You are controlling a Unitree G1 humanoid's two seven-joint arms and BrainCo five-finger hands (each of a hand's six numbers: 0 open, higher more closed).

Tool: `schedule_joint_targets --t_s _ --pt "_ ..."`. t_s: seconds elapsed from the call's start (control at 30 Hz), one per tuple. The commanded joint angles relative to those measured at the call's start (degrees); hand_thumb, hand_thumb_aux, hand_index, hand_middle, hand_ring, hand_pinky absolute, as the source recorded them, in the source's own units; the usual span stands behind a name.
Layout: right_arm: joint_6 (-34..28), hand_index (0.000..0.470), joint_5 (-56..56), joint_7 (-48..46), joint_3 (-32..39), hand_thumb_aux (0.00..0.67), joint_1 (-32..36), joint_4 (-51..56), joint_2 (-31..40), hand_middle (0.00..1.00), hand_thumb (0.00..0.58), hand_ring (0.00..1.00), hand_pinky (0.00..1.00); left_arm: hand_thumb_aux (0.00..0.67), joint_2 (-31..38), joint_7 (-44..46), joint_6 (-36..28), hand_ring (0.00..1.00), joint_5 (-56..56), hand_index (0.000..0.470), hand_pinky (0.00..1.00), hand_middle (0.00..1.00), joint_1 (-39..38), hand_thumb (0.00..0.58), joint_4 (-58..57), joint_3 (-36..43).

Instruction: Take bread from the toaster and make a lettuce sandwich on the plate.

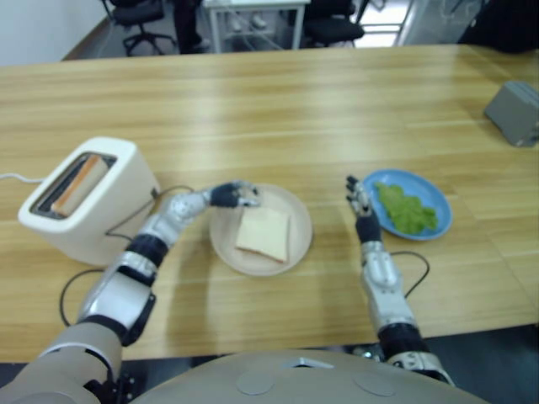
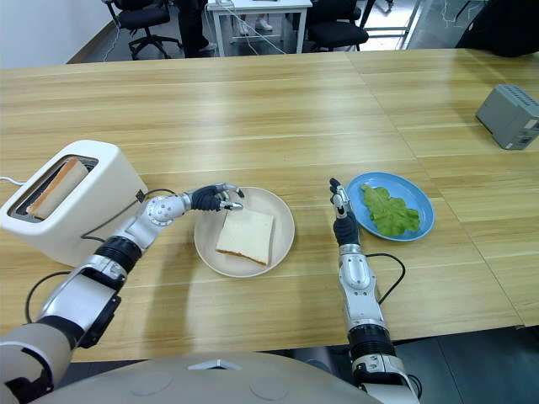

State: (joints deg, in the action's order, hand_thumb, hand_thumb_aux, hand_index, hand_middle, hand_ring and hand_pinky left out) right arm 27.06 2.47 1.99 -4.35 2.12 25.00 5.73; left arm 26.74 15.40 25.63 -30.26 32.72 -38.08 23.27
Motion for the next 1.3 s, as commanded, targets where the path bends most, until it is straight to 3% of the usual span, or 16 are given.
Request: schedule_joint_targets --t_s 0.03,0.23,0.33,0.5,0.6,0.73,0.87,1.3 --pt "-1.2 0.0 -0.3 -0.2 0.0 0.0 -0.8 -2.0 -0.2 0.0 0.0 0.0 0.0 0.0 4.4 -7.6 -2.4 0.0 -11.0 0.0 0.0 0.0 -4.4 0.0 15.6 0.1" --pt "-1.9 0.0 1.3 -0.3 0.8 0.0 -2.5 -7.6 0.3 0.0 0.0 0.0 0.0 0.0 8.3 -12.5 -7.3 0.0 -17.8 0.0 0.0 0.0 -12.9 0.0 40.7 -6.8" --pt "-2.9 0.0 4.2 -0.6 0.6 0.0 -3.9 -17.1 2.8 0.0 0.0 0.0 0.0 0.0 7.1 -12.3 -8.9 0.0 -15.8 0.0 0.0 0.0 -17.3 0.0 49.1 -9.9" --pt "-10.3 0.0 22.5 3.3 -6.3 0.0 -4.7 -31.3 15.6 0.0 0.0 0.0 0.0 0.0 0.8 -10.1 -11.7 0.0 -3.6 0.0 0.0 0.0 -24.6 0.0 51.5 -12.5" --pt "-15.5 0.0 37.4 6.1 -6.7 0.0 -4.2 -30.5 25.4 0.0 0.0 0.0 0.0 0.0 -3.6 -9.0 -14.3 0.0 4.4 0.0 0.0 0.0 -27.8 0.0 49.6 -14.2" --pt "-22.1 0.0 53.9 7.9 -1.2 0.0 -1.5 -20.3 37.8 0.0 0.0 0.0 0.0 0.0 -6.2 -9.2 -14.8 0.0 6.7 0.0 0.0 0.0 -31.2 0.0 47.5 -14.4" --pt "-24.3 0.0 60.7 9.0 7.1 0.0 4.8 -5.5 43.0 0.0 0.0 0.0 0.0 0.0 -6.8 -9.4 -14.6 0.0 6.4 0.0 0.0 0.0 -32.3 0.0 46.5 -14.2" --pt "-23.3 0.0 63.2 17.7 27.7 0.0 24.9 32.4 37.1 0.0 0.0 0.0 0.0 0.0 -7.2 -8.9 -14.8 0.0 6.3 0.0 0.0 0.0 -33.1 0.0 45.7 -14.3"
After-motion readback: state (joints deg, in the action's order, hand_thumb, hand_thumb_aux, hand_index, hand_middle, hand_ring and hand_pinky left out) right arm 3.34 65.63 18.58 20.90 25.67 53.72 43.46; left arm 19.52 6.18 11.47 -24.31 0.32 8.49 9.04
